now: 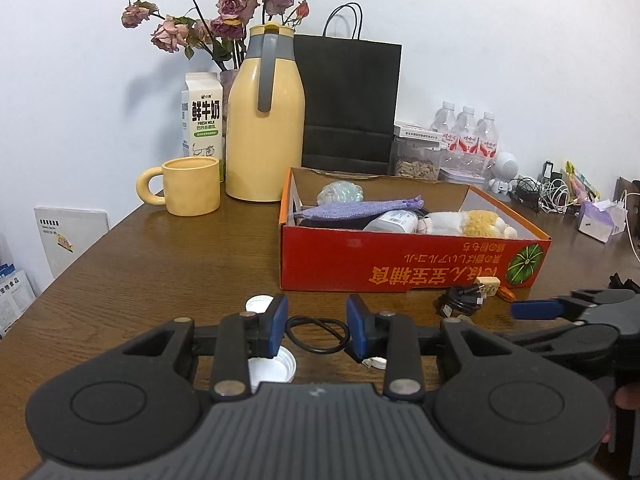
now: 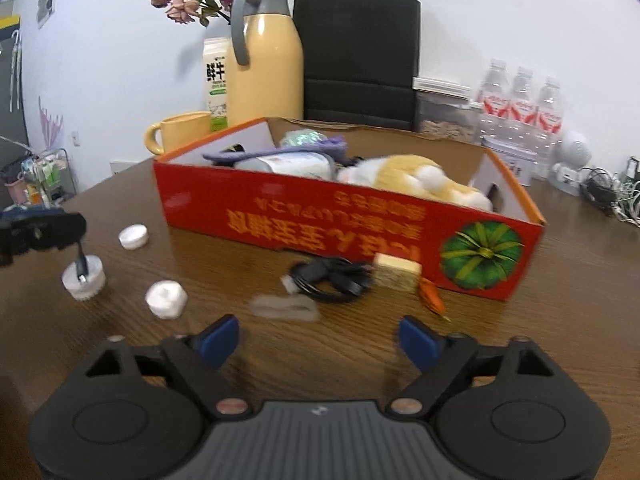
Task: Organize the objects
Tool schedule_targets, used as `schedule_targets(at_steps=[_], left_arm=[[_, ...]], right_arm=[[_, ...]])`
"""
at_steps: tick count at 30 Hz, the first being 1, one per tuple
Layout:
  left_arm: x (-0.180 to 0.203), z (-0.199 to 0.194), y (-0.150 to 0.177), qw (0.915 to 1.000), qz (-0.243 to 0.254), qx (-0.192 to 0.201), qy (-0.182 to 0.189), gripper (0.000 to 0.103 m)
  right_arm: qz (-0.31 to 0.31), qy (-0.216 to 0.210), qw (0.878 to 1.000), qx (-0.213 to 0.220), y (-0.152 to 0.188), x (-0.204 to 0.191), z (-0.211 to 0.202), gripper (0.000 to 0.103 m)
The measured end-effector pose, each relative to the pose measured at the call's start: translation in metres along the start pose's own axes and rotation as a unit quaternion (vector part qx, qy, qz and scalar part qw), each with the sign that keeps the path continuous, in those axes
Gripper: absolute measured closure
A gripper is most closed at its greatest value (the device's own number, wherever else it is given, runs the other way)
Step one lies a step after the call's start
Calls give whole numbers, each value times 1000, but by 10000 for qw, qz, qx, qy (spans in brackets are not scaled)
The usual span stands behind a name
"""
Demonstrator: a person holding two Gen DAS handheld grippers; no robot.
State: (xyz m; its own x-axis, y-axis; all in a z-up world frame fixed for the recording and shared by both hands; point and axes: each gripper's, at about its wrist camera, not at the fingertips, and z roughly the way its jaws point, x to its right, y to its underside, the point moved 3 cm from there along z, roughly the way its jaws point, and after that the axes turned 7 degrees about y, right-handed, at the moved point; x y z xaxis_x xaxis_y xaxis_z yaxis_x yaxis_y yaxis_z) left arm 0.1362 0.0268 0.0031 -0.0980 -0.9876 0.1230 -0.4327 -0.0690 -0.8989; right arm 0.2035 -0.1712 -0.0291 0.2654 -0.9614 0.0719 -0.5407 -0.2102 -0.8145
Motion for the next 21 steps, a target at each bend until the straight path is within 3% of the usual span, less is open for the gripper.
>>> schedule_targets(at_steps=[8, 10, 12, 16, 21], left_arm=[[-3, 5, -4, 9999, -33, 36, 114, 70], [-4, 7, -4, 9999, -47, 36, 131, 70], [-5, 8, -4, 9999, -58, 23, 137, 78], [-8, 11, -4, 9998, -88, -9, 151, 78], [-12, 13, -4, 9998, -125, -35, 143, 78]], right_arm=[[27, 121, 9997, -189, -12, -23, 23, 44], [65, 143, 9997, -183, -12, -23, 24, 59], [83, 83, 9998, -157, -12, -23, 23, 68], [50, -97, 9999, -106, -10, -25, 20, 86], [-3, -164, 9999, 6, -9, -28, 15, 96]])
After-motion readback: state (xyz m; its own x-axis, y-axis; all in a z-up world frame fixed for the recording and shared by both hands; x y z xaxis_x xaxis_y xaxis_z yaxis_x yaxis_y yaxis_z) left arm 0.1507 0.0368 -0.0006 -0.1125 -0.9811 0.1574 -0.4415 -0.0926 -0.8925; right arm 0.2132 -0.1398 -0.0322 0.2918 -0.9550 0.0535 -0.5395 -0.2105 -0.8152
